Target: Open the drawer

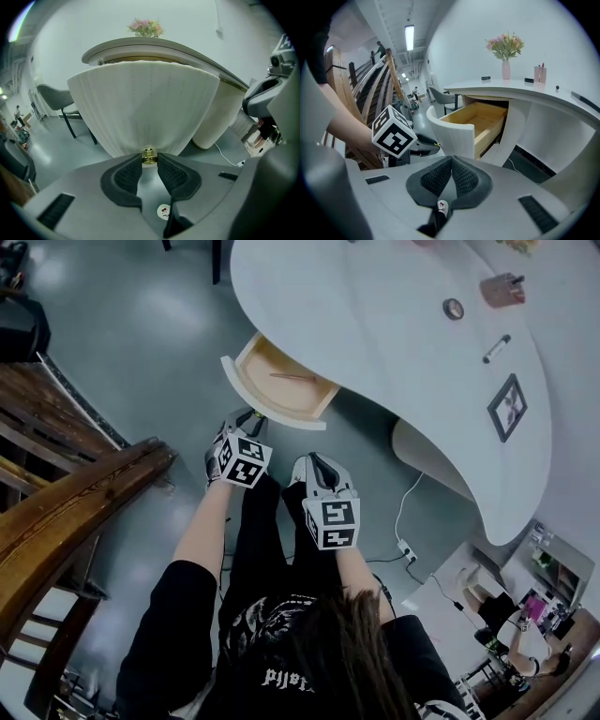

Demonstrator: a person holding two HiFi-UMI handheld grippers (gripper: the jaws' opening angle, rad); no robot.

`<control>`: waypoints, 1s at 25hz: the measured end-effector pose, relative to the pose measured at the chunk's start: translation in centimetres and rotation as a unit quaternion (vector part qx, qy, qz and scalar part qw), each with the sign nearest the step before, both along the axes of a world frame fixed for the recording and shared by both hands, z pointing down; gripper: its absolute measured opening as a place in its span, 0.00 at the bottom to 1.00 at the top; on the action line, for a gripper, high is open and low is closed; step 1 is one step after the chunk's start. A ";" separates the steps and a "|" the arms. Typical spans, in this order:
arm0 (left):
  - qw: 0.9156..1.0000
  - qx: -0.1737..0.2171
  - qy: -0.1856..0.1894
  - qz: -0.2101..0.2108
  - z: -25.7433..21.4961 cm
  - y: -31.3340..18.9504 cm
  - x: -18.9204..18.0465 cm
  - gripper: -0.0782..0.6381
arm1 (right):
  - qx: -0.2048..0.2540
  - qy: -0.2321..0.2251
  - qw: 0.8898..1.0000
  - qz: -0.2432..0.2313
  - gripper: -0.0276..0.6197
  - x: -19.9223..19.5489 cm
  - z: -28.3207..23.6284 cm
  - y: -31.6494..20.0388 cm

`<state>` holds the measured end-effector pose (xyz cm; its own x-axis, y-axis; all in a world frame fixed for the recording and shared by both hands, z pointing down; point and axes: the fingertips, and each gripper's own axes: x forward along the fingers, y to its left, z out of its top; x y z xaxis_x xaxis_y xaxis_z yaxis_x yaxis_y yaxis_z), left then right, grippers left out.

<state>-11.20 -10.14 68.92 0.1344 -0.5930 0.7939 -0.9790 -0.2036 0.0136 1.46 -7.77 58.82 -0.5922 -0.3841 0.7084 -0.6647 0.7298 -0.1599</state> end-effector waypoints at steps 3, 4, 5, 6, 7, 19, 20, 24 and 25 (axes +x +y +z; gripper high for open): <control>1.000 -0.010 0.001 0.002 -0.1 0.5 0.0 0.27 | -0.004 -0.002 1.000 0.018 0.08 0.2 -0.6 0.3; 1.000 -0.012 0.003 0.002 -0.1 0.6 0.0 0.27 | -0.003 -0.003 1.000 0.022 0.08 0.3 -0.8 0.3; 1.000 -0.013 0.005 0.002 -0.1 0.6 0.0 0.27 | -0.003 -0.002 1.000 0.025 0.08 0.4 -0.9 0.4; 1.000 -0.014 0.007 0.001 -0.1 0.7 0.0 0.27 | -0.002 -0.001 1.000 0.029 0.08 0.4 -1.1 0.5; 1.000 -0.015 0.010 0.000 -0.1 0.9 0.1 0.27 | -0.001 -0.001 0.999 0.033 0.08 0.6 -1.2 0.5; 0.999 -0.048 0.007 0.013 0.1 3.2 0.1 0.27 | 0.010 0.002 0.996 0.089 0.08 2.0 -3.6 0.3; 0.999 -0.052 0.008 0.012 0.1 3.4 0.2 0.27 | 0.011 0.002 0.996 0.092 0.08 2.1 -3.8 0.3; 0.998 -0.064 0.010 0.008 0.1 4.5 0.2 0.27 | 0.013 0.005 0.995 0.101 0.08 2.1 -4.5 0.3; 0.998 -0.066 0.010 0.008 0.1 4.6 0.0 0.27 | 0.013 0.006 0.995 0.104 0.08 2.1 -4.6 0.3</control>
<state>-11.16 -5.49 69.02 0.1591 -0.4806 0.8624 -0.9749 -0.2141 0.0606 3.52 -7.51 54.23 -0.4906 -0.5155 0.7026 -0.8029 0.5808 -0.1346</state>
